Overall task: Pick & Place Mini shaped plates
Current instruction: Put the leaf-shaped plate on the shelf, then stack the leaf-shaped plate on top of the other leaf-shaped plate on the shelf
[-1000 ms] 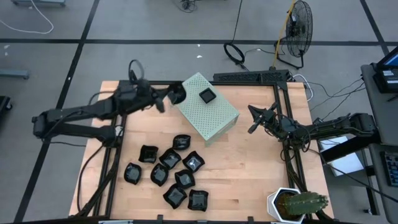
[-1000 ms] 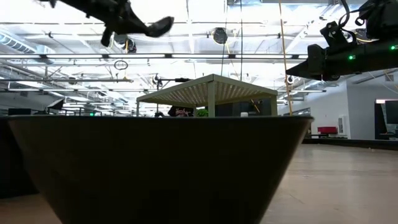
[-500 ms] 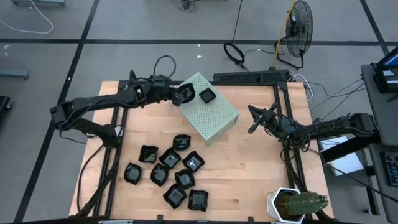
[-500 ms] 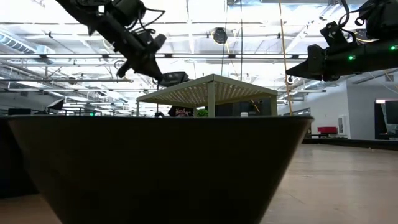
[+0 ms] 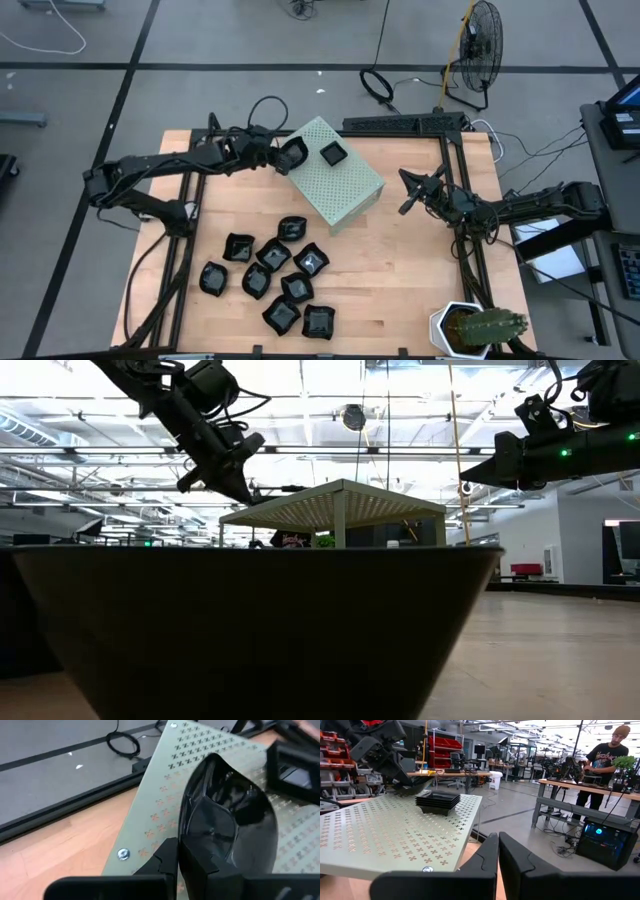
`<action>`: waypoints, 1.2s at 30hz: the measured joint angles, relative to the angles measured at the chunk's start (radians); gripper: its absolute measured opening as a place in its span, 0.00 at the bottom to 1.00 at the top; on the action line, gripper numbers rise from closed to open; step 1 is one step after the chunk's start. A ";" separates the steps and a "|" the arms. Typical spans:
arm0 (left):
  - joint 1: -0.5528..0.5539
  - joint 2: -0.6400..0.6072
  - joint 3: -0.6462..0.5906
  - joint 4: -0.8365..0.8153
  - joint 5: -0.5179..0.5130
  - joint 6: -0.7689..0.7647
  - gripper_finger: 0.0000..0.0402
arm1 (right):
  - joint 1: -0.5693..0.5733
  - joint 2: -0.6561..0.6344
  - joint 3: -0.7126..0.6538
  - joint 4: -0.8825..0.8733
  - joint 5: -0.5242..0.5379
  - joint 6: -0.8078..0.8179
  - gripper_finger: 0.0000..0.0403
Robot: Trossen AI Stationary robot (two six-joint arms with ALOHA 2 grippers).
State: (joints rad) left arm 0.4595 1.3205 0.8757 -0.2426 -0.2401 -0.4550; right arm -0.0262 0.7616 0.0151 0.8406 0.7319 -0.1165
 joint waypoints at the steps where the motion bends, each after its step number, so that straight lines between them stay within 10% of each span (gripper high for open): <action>1: 0.000 0.000 0.000 -0.006 0.000 0.005 0.03 | 0.000 0.000 0.000 0.000 0.000 0.000 0.01; 26: -0.009 -0.027 -0.001 0.013 0.004 0.058 0.22 | 0.000 0.000 0.000 0.000 0.000 0.000 0.01; 36: -0.242 -0.152 -0.001 -0.020 -0.047 0.278 0.30 | 0.000 0.000 0.000 0.000 0.000 0.000 0.01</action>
State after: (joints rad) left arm 0.2180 1.1690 0.8745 -0.2626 -0.2872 -0.1768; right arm -0.0265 0.7616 0.0148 0.8402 0.7319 -0.1168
